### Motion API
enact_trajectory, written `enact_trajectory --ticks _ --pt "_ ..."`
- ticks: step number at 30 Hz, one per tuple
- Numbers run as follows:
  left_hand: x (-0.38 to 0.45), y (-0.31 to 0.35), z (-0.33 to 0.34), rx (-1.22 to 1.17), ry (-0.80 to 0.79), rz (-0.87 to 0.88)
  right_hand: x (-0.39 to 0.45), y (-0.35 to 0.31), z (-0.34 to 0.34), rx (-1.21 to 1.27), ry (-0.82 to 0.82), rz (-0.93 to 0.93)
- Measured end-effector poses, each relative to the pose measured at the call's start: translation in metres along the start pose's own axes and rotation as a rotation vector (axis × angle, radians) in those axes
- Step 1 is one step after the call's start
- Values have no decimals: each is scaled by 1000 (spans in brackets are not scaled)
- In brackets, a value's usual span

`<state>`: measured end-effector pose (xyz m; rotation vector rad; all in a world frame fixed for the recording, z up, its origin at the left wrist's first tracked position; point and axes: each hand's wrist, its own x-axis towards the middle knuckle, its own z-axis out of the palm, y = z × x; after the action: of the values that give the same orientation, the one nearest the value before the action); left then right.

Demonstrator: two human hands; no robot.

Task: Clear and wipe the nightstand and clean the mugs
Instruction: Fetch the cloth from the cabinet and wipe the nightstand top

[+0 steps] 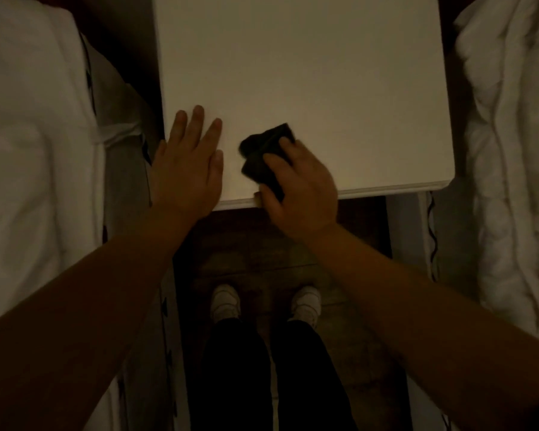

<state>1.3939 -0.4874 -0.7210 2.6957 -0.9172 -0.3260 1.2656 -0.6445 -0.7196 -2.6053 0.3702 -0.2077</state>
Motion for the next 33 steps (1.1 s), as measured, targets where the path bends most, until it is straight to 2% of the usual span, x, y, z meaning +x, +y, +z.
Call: enact_trajectory --ticks 3,5,7,9,11,12,14,16,19,22,28,33 --pt "1 -5 1 -97 30 9 3 -41 14 225 19 -33" --pt "0 -6 2 -167 62 3 12 -52 5 528 53 143" --pt "-2 -7 3 -187 83 2 23 -42 -16 704 114 348" --pt "-1 -6 2 -195 88 -2 29 -12 -45 640 227 405" --pt "-3 -6 2 -200 78 -9 27 33 -72 433 325 348" --pt "-3 -6 2 -210 73 -9 25 58 -80 282 306 328" --pt "-3 -6 1 -242 68 0 17 93 -83 -36 137 344" --pt "-4 -7 1 -269 67 3 7 104 -72 -89 81 349" --pt "-4 -9 -1 -314 52 10 3 82 -51 -39 122 279" --pt "-2 -12 -3 -401 15 16 2 50 -27 -75 92 112" --pt "1 -17 -10 -769 -52 -95 8 -10 14 -180 34 -51" --pt "-3 -17 -26 -1122 -72 -212 12 -48 41 -121 -3 -233"
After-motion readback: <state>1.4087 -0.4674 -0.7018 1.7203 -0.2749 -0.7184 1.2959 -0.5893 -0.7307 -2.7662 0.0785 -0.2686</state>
